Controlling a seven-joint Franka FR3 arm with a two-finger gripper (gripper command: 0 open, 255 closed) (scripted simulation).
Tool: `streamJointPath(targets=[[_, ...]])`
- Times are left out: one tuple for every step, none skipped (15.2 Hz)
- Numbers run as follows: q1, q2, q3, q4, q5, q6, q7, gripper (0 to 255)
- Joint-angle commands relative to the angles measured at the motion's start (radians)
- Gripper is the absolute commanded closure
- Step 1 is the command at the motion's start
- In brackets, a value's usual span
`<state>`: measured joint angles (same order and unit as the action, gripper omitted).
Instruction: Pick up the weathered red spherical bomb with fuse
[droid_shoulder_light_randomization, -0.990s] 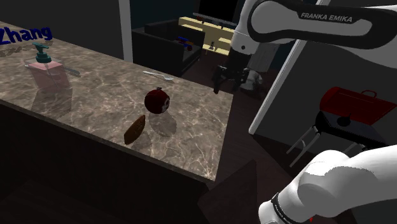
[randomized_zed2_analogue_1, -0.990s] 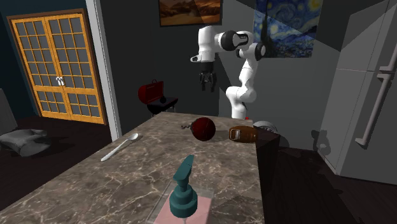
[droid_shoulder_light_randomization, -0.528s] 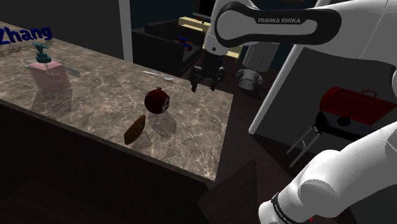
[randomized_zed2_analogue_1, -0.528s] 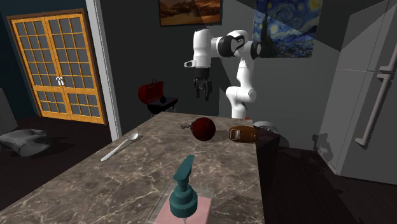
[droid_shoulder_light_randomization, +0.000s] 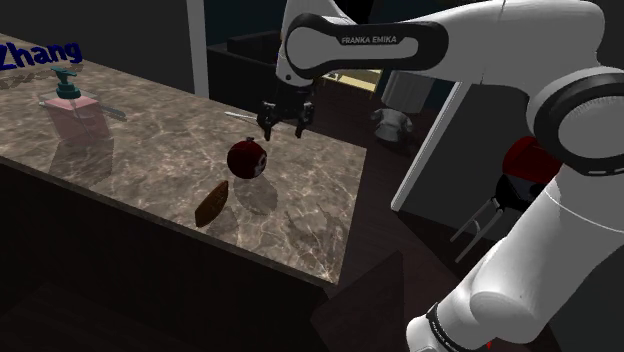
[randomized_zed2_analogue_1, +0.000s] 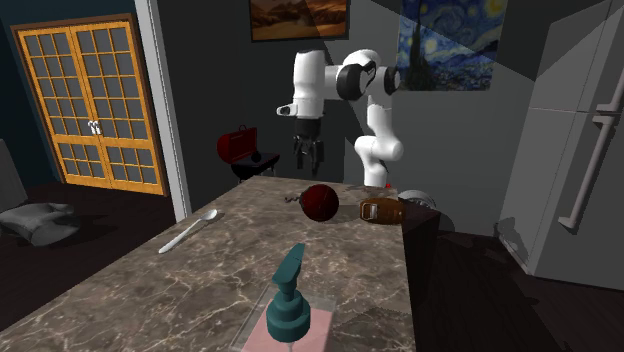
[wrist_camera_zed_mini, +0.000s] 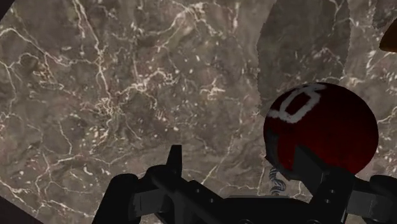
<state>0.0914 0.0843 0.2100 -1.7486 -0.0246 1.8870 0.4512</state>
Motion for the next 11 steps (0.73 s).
streamJointPath(targets=[[0.016,0.083,0.009,0.083,-0.030,0.001,0.029,0],[0.024,0.125,0.011,0.129,-0.046,-0.003,0.041,0],[0.034,0.167,0.013,0.177,-0.061,-0.009,0.053,0],[0.045,0.210,0.013,0.228,-0.076,-0.017,0.064,0],[0.056,0.254,0.014,0.282,-0.091,-0.027,0.074,0],[0.069,0.300,0.013,0.339,-0.105,-0.039,0.083,0],[0.072,0.308,0.011,0.350,-0.107,-0.041,0.084,0],[0.071,0.308,0.011,0.337,-0.108,-0.028,0.085,0],[0.071,0.309,0.010,0.324,-0.108,-0.015,0.086,0],[0.070,0.310,0.010,0.312,-0.108,-0.001,0.087,0],[0.070,0.311,0.010,0.300,-0.109,0.011,0.088,0]])
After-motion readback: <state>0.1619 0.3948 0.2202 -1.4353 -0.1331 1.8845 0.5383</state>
